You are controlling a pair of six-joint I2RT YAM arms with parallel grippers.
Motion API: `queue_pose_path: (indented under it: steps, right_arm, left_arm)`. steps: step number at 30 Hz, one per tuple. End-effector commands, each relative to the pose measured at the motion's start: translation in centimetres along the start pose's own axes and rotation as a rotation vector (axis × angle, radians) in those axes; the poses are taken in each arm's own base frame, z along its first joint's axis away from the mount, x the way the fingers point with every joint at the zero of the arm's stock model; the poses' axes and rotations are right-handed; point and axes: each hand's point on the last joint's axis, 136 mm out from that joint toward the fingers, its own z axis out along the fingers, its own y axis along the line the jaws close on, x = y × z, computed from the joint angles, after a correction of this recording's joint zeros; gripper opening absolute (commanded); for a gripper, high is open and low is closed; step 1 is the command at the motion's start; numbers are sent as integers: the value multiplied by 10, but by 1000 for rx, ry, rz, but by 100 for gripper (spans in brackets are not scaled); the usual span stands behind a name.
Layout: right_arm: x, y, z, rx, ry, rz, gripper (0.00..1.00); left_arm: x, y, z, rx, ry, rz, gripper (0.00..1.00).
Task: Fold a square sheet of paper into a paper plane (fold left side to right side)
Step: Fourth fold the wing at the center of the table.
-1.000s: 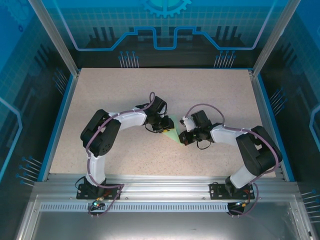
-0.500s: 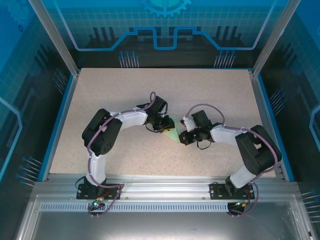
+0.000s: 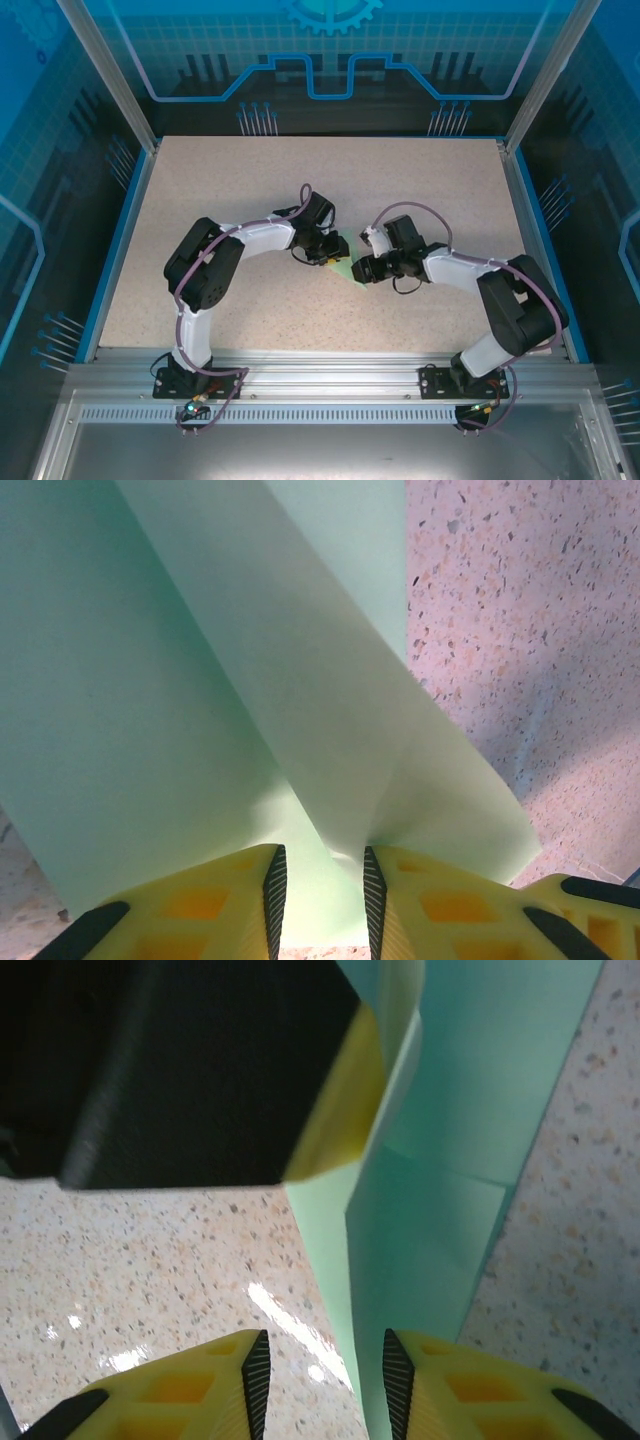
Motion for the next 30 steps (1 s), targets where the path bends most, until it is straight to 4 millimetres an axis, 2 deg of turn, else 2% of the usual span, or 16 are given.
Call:
queue_pose_path:
  steps: [1, 6, 12, 14, 30]
  right_arm:
    - [-12, 0, 3, -28, -13, 5, 38]
    - [-10, -3, 10, -33, 7, 14, 33]
    - [-11, -7, 11, -38, 9, 29, 7]
    - [-11, -7, 11, -52, 10, 40, 1]
    - [-4, -20, 15, -136, 43, 172, 0]
  left_arm:
    - [-1, -8, 1, 12, 6, 9, 31]
    - [0, -7, 1, 9, 5, 9, 31]
    - [0, -8, 0, 9, 3, 13, 31]
    - [0, -8, -2, 10, 1, 14, 31]
    - [4, -1, -2, -8, 1, 12, 30]
